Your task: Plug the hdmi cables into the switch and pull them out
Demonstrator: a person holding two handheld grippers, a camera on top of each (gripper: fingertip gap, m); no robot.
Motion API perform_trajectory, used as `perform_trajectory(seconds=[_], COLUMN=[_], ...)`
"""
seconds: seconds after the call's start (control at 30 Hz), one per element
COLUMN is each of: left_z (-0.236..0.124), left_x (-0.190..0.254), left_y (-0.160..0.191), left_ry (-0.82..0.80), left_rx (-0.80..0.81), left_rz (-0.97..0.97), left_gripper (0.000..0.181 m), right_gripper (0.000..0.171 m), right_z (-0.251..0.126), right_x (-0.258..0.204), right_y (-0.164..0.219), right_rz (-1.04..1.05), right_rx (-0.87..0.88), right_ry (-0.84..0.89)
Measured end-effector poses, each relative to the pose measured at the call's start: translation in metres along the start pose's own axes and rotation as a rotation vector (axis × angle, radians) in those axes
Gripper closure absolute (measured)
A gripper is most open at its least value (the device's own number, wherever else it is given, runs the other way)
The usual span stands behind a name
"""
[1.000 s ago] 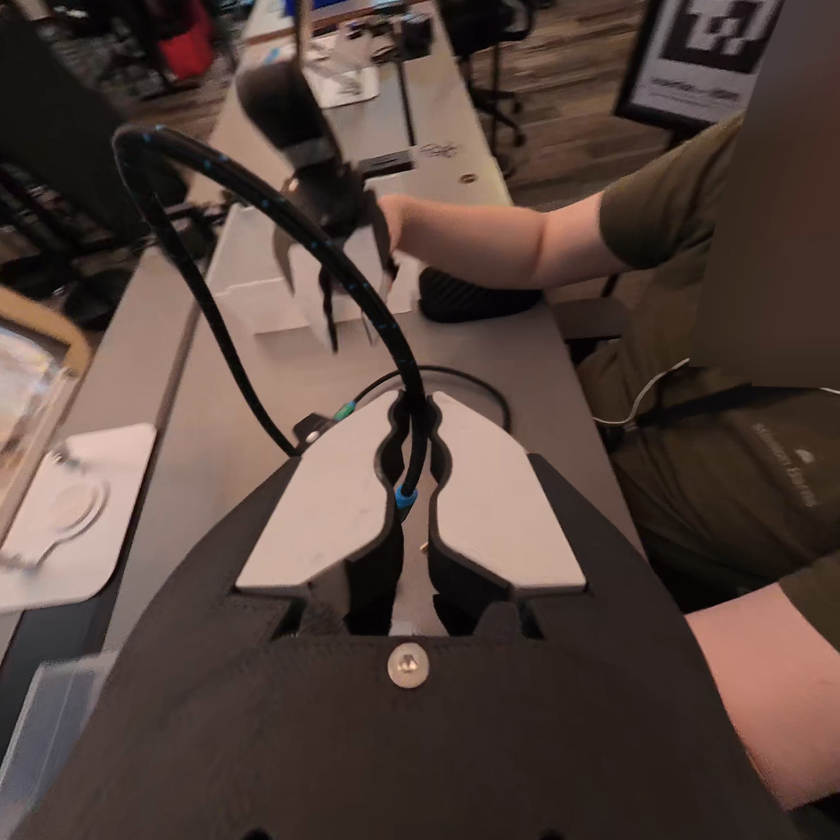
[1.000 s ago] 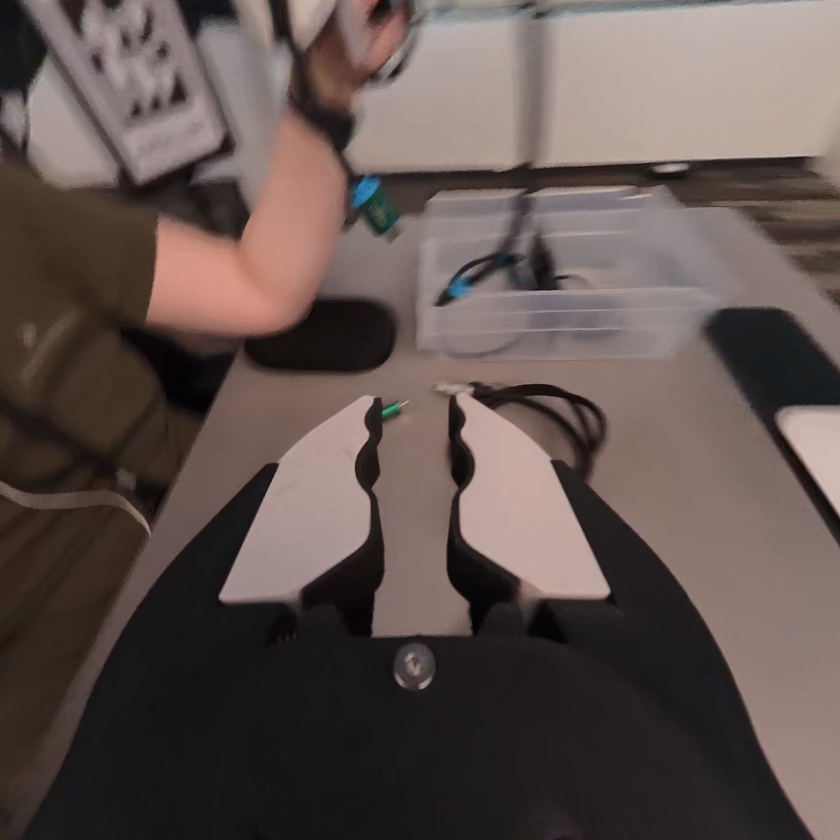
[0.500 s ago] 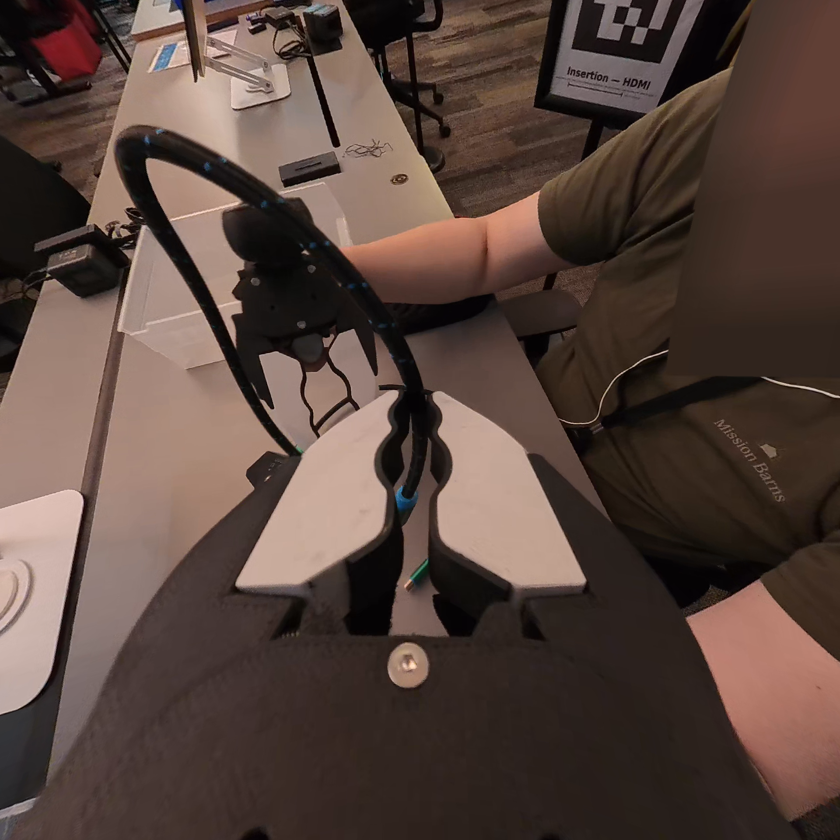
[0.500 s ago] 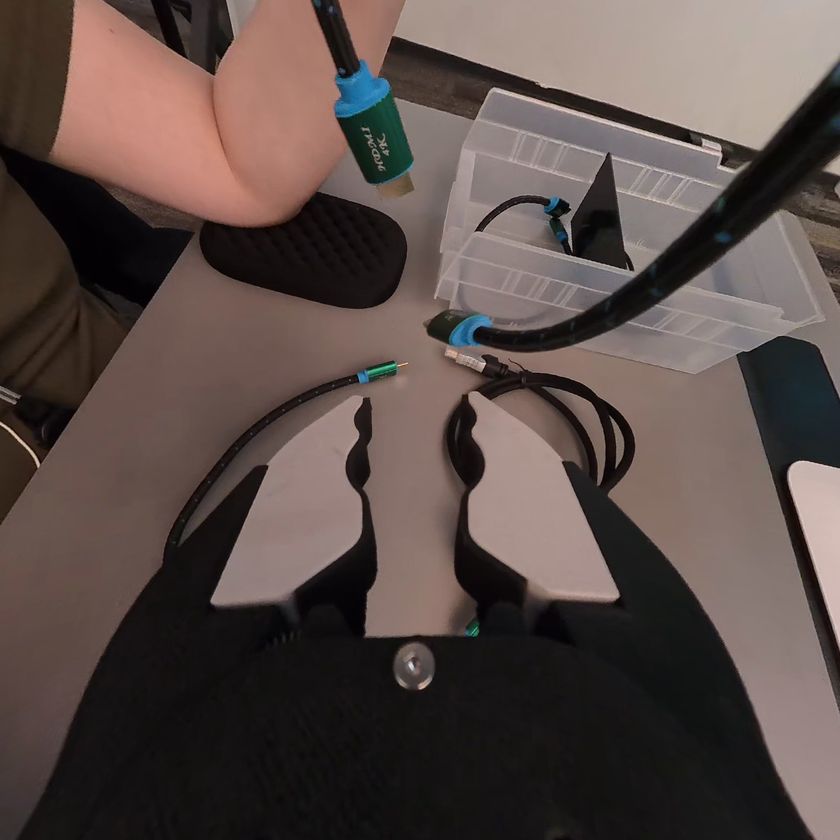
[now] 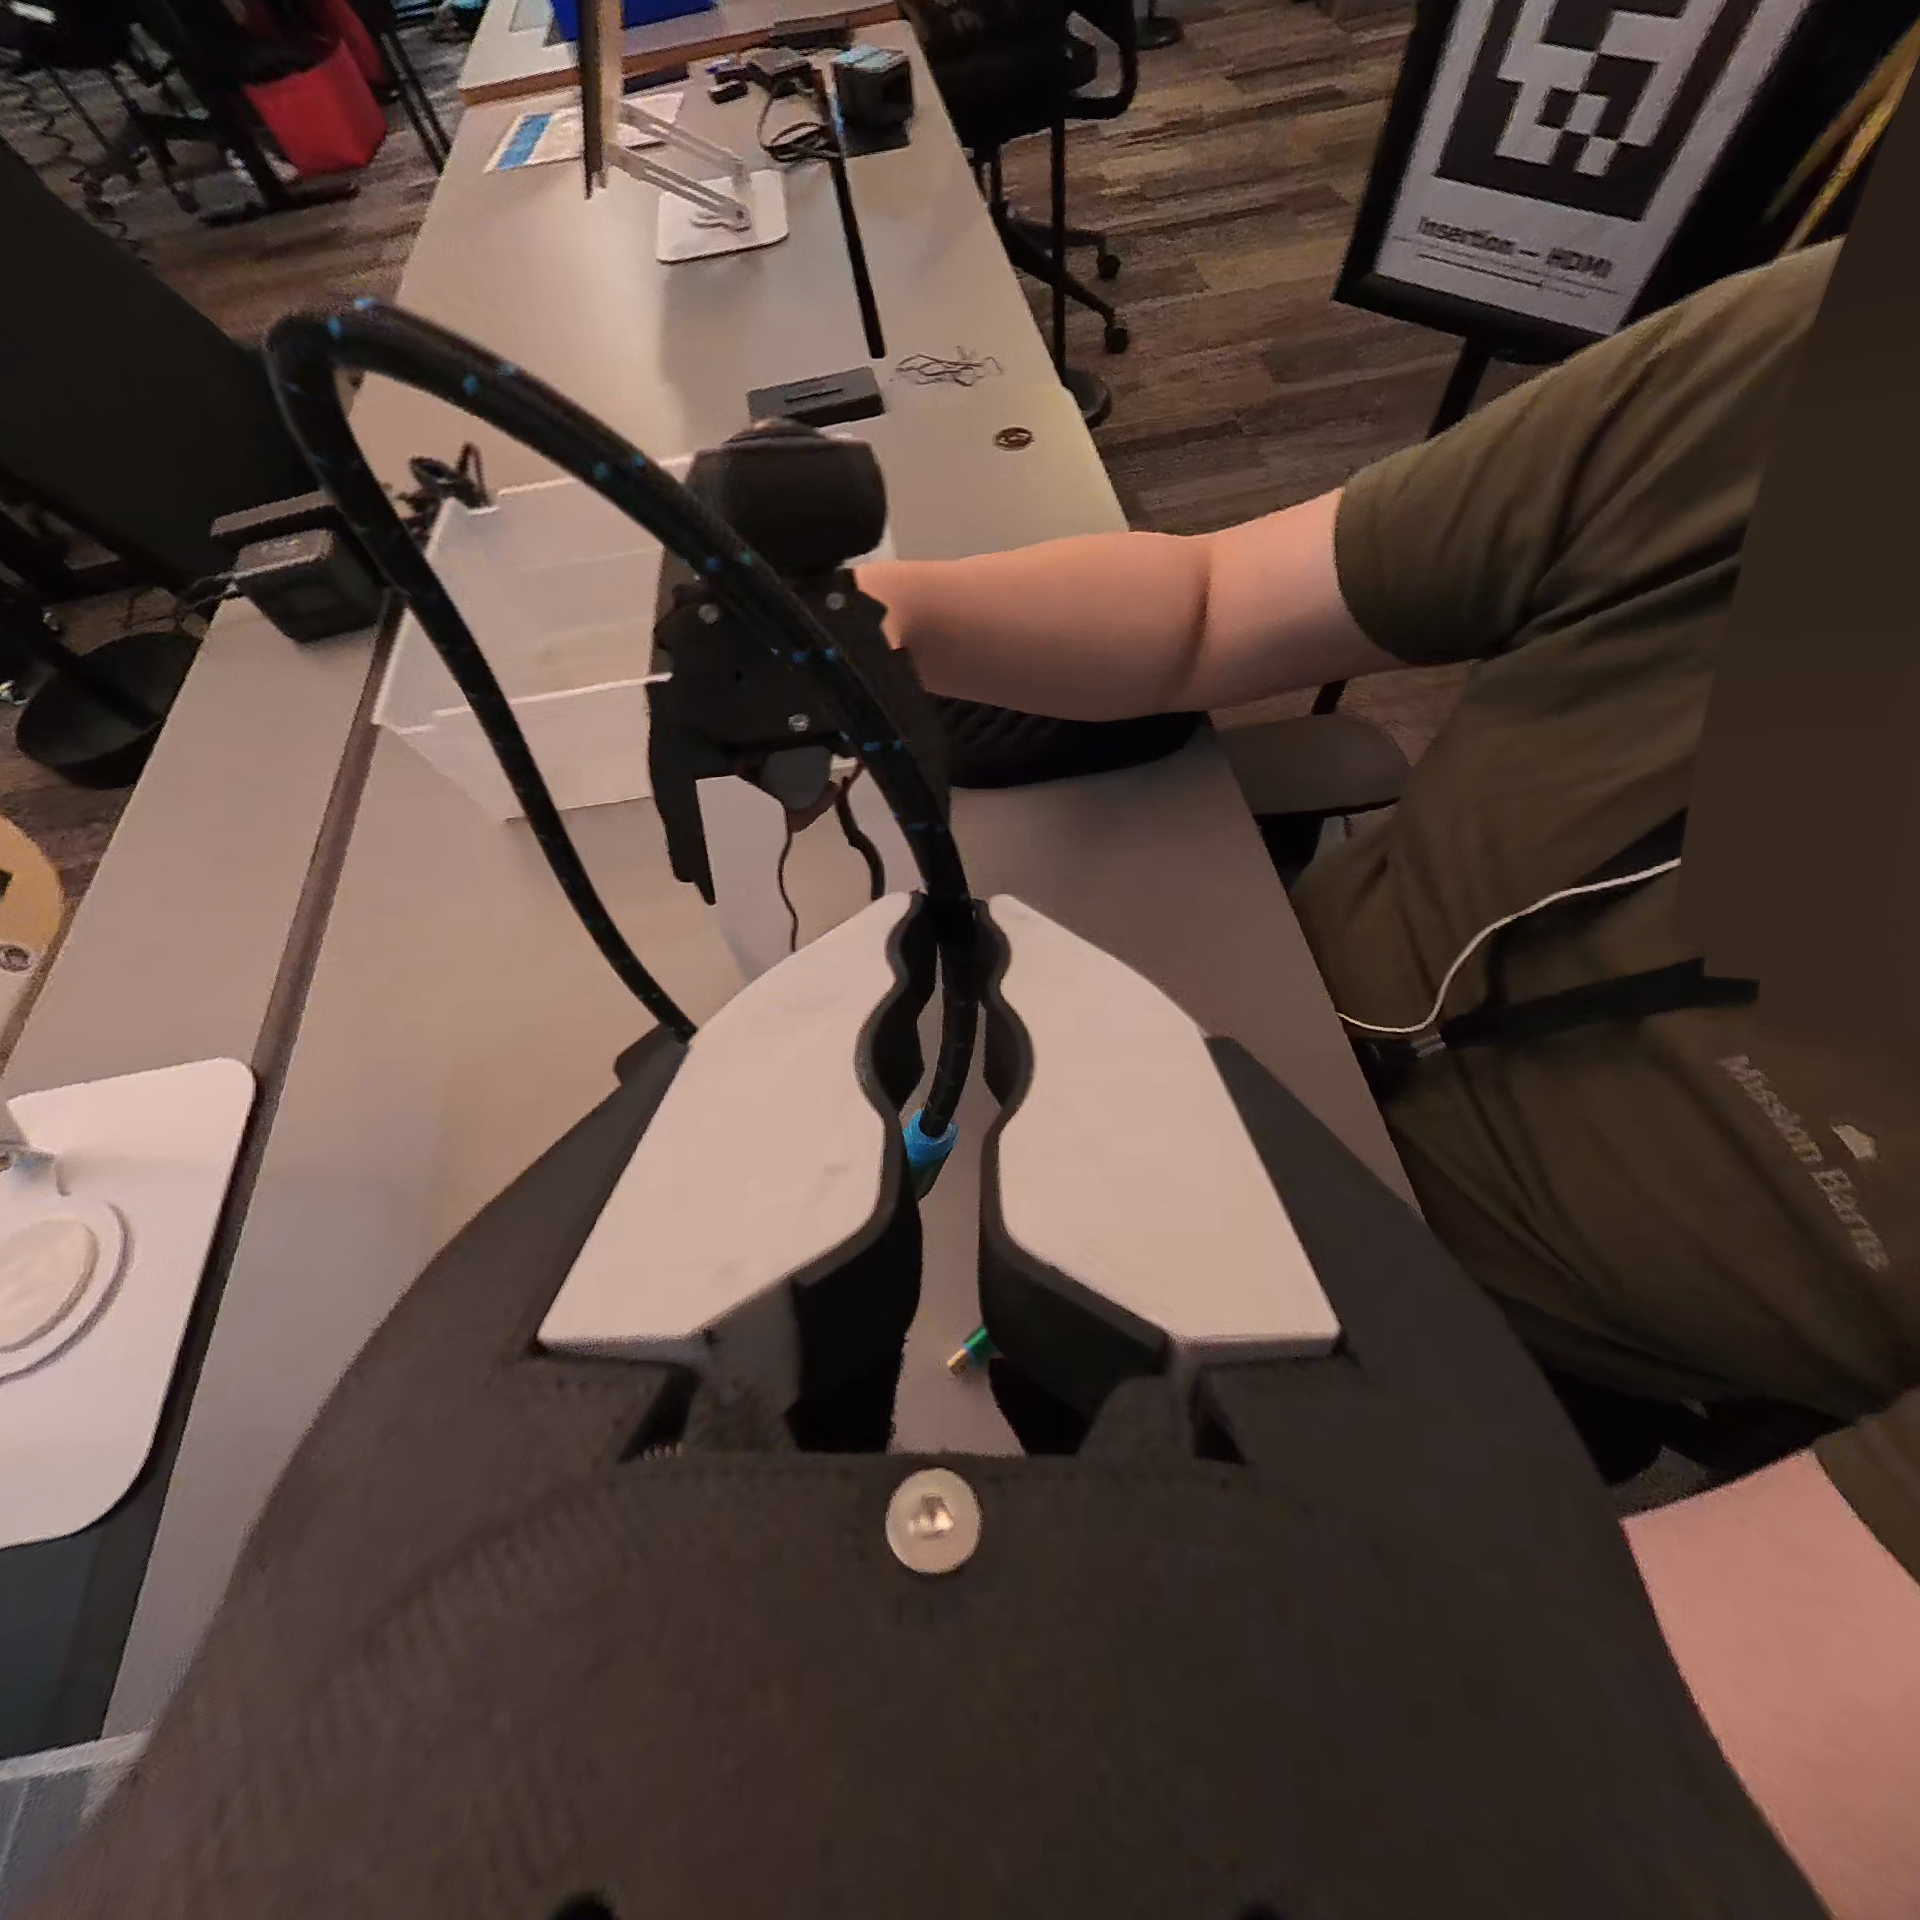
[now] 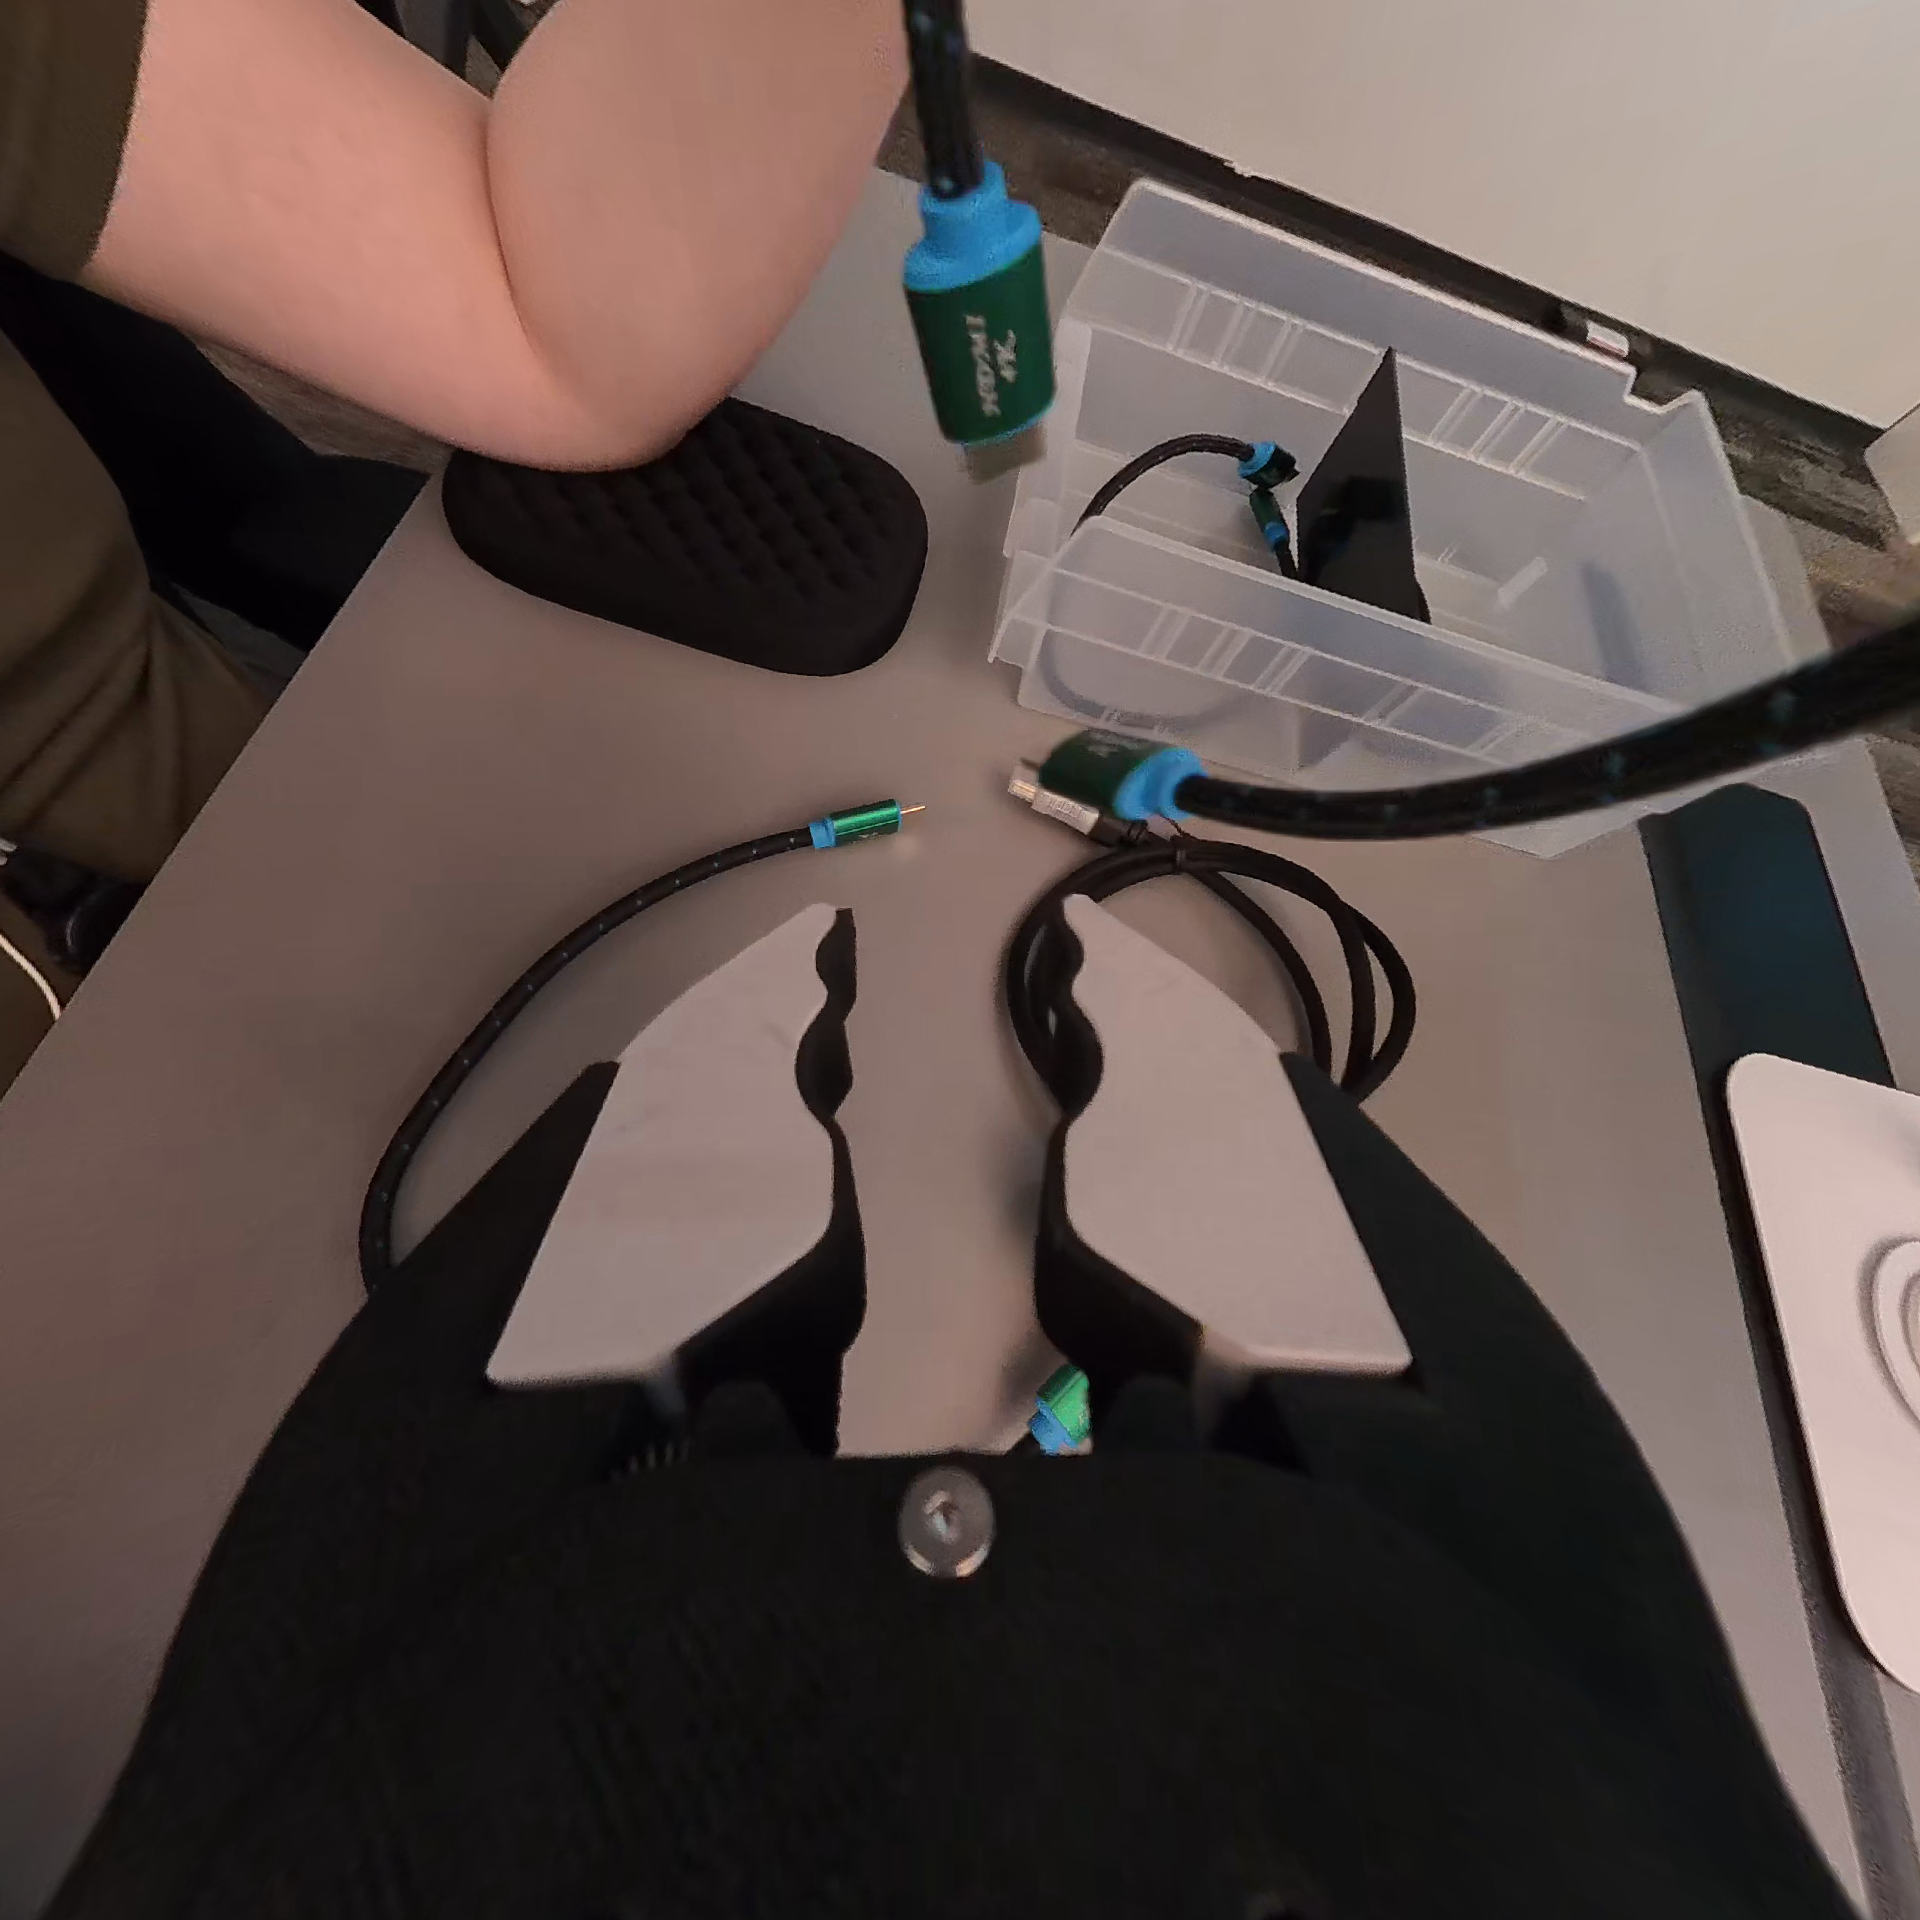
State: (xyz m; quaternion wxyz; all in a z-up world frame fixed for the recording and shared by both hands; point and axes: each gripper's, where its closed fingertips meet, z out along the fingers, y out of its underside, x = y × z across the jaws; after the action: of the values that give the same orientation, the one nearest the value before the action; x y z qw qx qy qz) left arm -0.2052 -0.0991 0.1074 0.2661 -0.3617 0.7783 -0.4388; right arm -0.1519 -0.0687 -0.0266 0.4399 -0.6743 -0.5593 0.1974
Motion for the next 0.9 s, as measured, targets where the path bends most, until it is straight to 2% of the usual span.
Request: perform_trajectory(seconds=[0.13,0.27,0.47,0.6,0.8,0.9], left_z=[0.006,0.010,0.019,0.028,0.034,0.036], left_x=[-0.011,-0.020,-0.027,-0.031,-0.049,-0.063], left_y=[-0.004,-0.019,-0.024,-0.027,-0.030,-0.033], left_ry=[-0.043,-0.040,0.042,0.069,-0.036,-0.164], left_rx=[0.018,0.115,0.182,0.211,0.253,0.273], left_rz=[-0.029,-0.122,-0.235,-0.279,-0.279,-0.251], left_gripper=[0.173,0.173,0.174,0.174,0.174,0.173], right_gripper=[0.135,0.136,0.136,0.136,0.135,0.135], right_z=[-0.009,-0.024,-0.040,-0.039,-0.039,-0.046], right_x=[-0.001,-0.002,-0.006,-0.006,0.002,0.015], right_y=[-0.004,-0.014,-0.045,-0.053,-0.052,-0.050], right_rz=[-0.025,-0.038,-0.012,-0.006,0.010,0.049], right_rx=[0.000,0.030,0.179,0.196,0.153,0.125], right_ry=[0.017,0.037,0.035,0.056,0.127,0.210])
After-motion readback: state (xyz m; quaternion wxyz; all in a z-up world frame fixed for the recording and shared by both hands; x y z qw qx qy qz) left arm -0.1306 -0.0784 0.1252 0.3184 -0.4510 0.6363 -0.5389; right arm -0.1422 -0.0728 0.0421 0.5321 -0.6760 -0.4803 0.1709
